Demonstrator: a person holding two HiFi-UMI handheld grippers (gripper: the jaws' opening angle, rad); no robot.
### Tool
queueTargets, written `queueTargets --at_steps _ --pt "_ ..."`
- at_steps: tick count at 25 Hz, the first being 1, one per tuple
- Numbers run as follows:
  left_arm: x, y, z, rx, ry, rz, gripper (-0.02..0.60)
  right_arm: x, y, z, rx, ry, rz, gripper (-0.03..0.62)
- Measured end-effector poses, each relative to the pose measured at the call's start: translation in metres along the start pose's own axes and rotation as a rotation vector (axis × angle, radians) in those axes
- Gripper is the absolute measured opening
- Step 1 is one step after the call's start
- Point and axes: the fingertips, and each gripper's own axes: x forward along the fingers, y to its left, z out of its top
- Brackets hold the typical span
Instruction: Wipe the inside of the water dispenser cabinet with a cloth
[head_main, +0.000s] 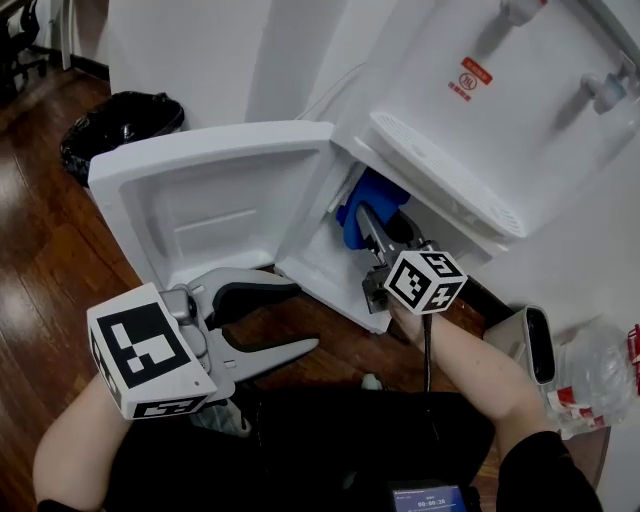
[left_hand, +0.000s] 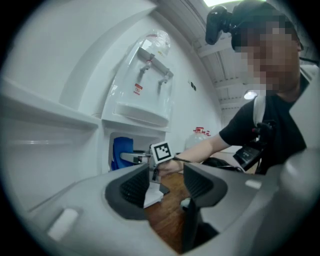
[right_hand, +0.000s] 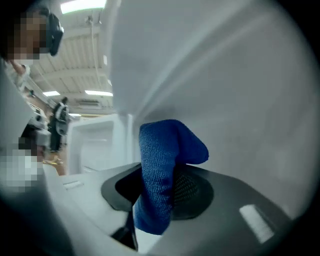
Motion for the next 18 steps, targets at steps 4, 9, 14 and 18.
queueTargets --at_steps 4,9,14,18 --pt "0.001 0.0 -0.008 0.013 0.027 -0.007 0.215 0.037 -0.064 -0.033 -0.073 0.086 -0.248 0.138" --pt "0.004 -0.001 -0.012 0.019 0.029 -0.023 0.213 0.079 -0.089 -0.033 -0.151 0.086 -0.279 0.142" --pt "0.002 -0.004 -0.009 0.056 0.022 -0.047 0.213 0.071 -0.058 -0.032 -0.071 0.086 -0.125 0.14" --pt "0.004 -0.007 -0.011 0.049 0.029 -0.053 0.213 0.044 0.001 -0.036 -0.046 0.107 0.085 0.138"
